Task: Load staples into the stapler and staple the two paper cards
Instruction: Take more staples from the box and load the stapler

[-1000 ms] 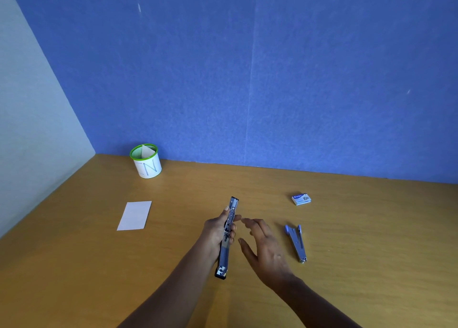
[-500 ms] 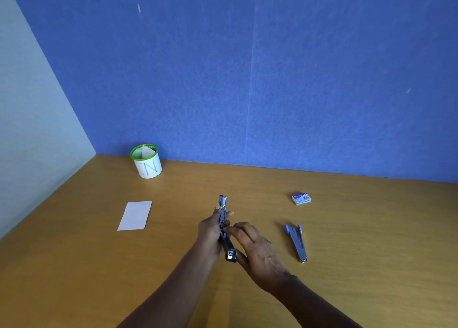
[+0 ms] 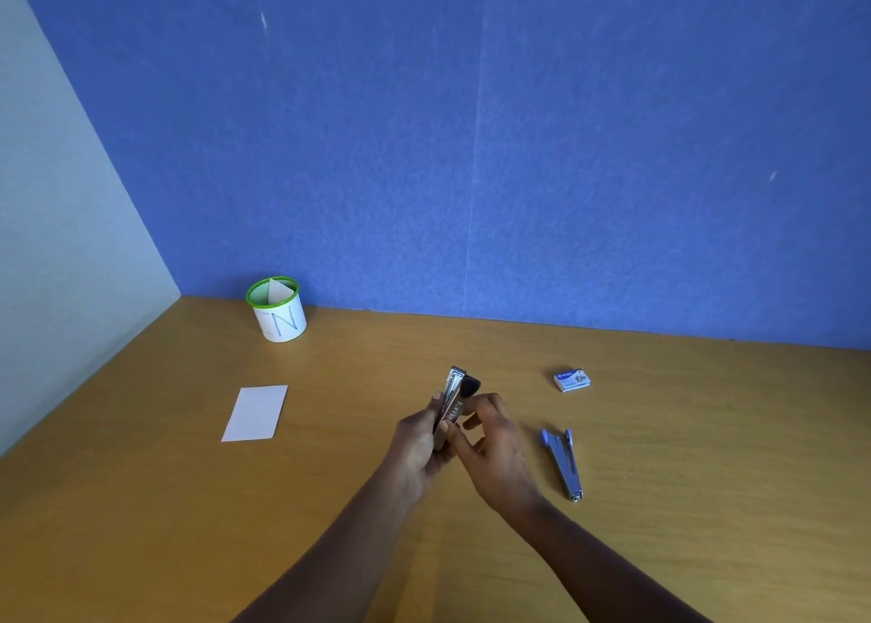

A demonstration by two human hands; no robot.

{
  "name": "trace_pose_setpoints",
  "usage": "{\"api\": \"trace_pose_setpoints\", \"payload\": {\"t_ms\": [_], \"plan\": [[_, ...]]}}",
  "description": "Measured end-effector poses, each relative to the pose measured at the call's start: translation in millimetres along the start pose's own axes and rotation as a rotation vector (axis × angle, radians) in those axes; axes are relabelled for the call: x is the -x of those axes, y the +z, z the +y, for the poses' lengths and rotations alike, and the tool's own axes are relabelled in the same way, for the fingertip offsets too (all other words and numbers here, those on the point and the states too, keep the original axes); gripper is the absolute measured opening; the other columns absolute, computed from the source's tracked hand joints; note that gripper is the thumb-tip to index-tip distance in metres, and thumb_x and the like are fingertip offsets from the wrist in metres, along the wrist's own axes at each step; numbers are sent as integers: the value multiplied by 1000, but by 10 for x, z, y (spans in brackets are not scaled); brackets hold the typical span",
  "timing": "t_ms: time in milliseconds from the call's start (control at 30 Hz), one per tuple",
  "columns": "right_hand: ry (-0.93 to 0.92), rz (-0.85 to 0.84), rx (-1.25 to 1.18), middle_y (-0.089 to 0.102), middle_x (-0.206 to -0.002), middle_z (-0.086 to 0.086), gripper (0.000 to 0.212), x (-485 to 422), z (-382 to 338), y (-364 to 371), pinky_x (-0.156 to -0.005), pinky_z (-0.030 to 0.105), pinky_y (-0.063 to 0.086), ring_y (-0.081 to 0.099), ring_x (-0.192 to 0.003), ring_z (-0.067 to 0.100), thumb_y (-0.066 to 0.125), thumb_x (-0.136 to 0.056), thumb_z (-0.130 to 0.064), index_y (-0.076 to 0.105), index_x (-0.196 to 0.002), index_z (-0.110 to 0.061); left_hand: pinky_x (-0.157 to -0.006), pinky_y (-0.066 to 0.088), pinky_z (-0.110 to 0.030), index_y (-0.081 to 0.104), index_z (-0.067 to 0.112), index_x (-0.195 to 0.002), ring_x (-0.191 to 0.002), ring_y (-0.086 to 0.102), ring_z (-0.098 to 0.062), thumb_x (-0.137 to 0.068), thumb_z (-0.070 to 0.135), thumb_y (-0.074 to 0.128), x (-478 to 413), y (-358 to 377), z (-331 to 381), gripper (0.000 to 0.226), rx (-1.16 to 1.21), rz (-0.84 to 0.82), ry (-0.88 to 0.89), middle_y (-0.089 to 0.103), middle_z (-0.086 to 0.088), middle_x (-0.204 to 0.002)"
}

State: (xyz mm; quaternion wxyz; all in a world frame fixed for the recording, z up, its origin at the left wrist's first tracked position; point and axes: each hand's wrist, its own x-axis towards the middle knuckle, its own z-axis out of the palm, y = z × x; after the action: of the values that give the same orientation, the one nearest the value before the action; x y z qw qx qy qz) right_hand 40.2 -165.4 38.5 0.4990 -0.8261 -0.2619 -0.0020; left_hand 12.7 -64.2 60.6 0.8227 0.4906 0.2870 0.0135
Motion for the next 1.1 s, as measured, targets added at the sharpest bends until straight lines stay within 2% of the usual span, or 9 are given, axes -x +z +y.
{"api": "trace_pose_setpoints", "payload": {"t_ms": [167, 267, 400, 500, 600, 700, 867, 967, 1100], "plan": [[148, 82, -183, 51, -96, -7, 18, -32, -53, 25, -64, 14, 45, 56, -86, 7, 64, -85, -27, 51, -98, -23, -75, 48, -28, 70, 20, -91, -91, 63, -13, -97, 35, 43, 37, 51, -8, 32, -117, -16, 43, 71, 0, -93], [210, 102, -296, 54, -95, 6, 18, -48, -52, 37, -66, 14, 47, 54, -80, 10, 66, -84, -22, 48, -85, -22, -78, 43, -32, 70, 20, -90, -87, 58, -12, -97, 33, 43, 36, 53, -43, 31, -150, -8, 46, 68, 0, -93], [332, 54, -380, 56, -88, 9, 29, -59, -33, 43, -63, 34, 50, 58, -75, 24, 69, -81, -27, 41, -82, -22, -74, 44, -30, 68, 18, -89, -83, 57, -10, -97, 27, 42, 56, 60, -52, 29, -170, -7, 45, 66, 3, -88], [413, 8, -415, 62, -93, 13, 34, -35, -45, 48, -56, 28, 53, 68, -80, 30, 68, -80, -37, 41, -87, -19, -67, 44, -30, 68, 17, -86, -83, 58, -13, -97, 25, 40, 79, 74, -42, 32, -176, -35, 52, 66, 1, -89], [436, -93, -465, 66, -88, 9, 31, -8, -71, 52, -56, 24, 52, 69, -72, 19, 60, -85, -41, 49, -97, -15, -56, 41, -26, 73, 18, -89, -76, 56, -15, -95, 30, 44, 80, 74, -46, 32, -195, -63, 42, 67, -1, -85], [395, -162, -447, 65, -73, 0, 27, 9, -90, 70, -54, 21, 49, 64, -62, 8, 51, -91, -38, 58, -94, -12, -46, 35, -21, 74, 18, -83, -61, 47, -13, -90, 32, 53, 71, 62, -62, 26, -215, -66, 21, 57, 2, -66], [370, -141, -427, 58, -62, 3, 36, 30, -106, 46, -48, 20, 44, 55, -52, 6, 51, -90, -38, 59, -84, -4, -44, 33, -23, 72, 20, -74, -48, 36, -16, -89, 23, 52, 56, 45, -54, 25, -171, -100, 17, 49, 0, -54], [355, -128, -412, 55, -61, 5, 35, 34, -112, 37, -44, 19, 41, 50, -45, 4, 53, -90, -37, 57, -81, -3, -45, 37, -25, 74, 16, -88, -53, 47, -18, -93, 30, 47, 57, 27, -77, 31, -122, -112, 20, 60, -2, -67], [331, -106, -399, 53, -57, -6, 22, 33, -87, 28, -42, 11, 37, 50, -42, -4, 53, -92, -30, 59, -81, -11, -67, 43, -29, 72, 15, -97, -89, 64, -16, -89, 60, 35, 25, 2, -80, 60, -23, -120, -8, 73, -3, -100]]}}
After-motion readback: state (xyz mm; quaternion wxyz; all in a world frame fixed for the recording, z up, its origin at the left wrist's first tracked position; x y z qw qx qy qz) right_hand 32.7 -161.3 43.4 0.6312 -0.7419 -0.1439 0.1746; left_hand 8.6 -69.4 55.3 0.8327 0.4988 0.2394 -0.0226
